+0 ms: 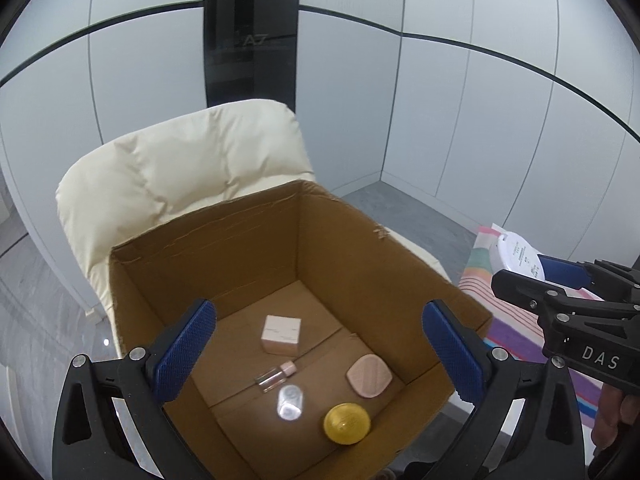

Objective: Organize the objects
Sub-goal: 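Open the left tool dropping the clear case into the box while the right tool holds the compact, then open the right tool over the box, dropping the white compact inside, then move both open tools back from the cardboard box to the table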

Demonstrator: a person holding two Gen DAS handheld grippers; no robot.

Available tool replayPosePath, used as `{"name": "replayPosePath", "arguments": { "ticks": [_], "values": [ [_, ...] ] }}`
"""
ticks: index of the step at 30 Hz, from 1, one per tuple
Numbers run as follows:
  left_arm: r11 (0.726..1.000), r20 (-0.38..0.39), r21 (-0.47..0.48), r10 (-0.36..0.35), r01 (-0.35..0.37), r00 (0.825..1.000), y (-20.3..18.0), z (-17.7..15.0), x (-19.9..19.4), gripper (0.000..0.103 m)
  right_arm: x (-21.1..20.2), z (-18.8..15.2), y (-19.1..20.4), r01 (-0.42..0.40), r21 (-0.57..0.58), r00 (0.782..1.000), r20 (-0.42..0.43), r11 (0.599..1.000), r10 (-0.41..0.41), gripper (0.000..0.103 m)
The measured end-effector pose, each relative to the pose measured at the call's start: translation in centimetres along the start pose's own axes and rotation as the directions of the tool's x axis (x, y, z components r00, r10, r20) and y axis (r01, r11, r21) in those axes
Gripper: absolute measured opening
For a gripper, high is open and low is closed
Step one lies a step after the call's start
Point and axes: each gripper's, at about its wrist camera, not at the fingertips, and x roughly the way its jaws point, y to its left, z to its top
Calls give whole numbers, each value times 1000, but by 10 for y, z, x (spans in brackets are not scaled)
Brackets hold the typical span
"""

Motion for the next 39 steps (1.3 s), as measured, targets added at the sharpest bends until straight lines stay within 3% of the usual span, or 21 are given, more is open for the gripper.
{"name": "replayPosePath", "arguments": {
  "ticks": [14,18,21,39],
  "values": [
    [995,-20,-77,55,-56,998,54,-7,-10,103,19,12,47,-43,-48,999,-13,998,43,60],
    [993,-22,-90,70,-72,997,65,-8,-12,103,19,17,54,-11,-46,1000,20,999,12,87],
    [992,-27,-99,74,-76,997,70,-9,-12,103,20,19,55,-6,-37,1000,22,999,7,91],
    [996,-33,-77,42,-44,999,41,-3,0,103,15,10,25,19,-11,1000,0,1000,-19,91]
  ]
}}
